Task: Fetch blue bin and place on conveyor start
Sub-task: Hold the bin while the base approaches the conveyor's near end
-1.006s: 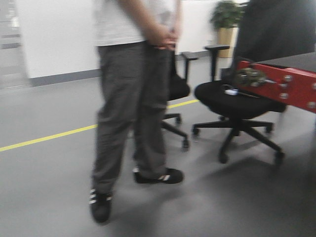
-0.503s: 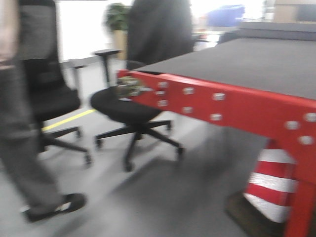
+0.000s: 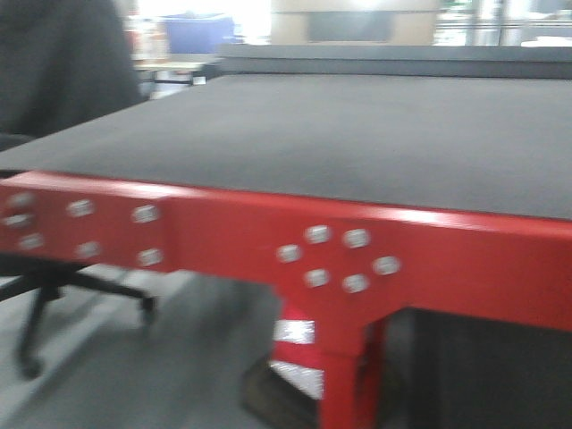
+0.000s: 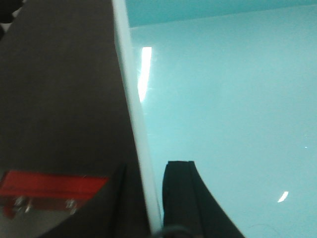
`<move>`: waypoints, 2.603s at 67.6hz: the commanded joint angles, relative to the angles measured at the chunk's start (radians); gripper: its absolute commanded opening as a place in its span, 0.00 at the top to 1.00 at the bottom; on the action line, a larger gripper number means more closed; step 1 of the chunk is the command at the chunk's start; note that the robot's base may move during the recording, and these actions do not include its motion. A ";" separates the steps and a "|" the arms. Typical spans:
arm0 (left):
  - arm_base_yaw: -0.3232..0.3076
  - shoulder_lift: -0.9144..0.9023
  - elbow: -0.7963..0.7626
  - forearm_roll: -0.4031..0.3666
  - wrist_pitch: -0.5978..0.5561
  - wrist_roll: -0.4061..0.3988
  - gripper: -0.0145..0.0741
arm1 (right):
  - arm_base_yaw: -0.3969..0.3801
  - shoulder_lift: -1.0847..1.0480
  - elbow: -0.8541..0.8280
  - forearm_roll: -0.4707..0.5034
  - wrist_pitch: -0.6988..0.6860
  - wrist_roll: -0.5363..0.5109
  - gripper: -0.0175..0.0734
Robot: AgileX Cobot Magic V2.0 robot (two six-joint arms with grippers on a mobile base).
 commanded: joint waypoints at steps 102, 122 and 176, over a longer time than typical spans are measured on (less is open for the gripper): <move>0.000 -0.010 -0.009 0.006 -0.019 0.011 0.96 | -0.004 -0.016 -0.009 0.002 -0.072 -0.002 0.98; 0.000 -0.010 -0.009 0.006 -0.019 0.011 0.96 | -0.004 -0.016 -0.009 0.002 -0.072 -0.002 0.98; 0.000 -0.010 -0.009 0.006 -0.066 0.011 0.96 | -0.004 -0.016 -0.009 0.002 -0.072 -0.002 0.98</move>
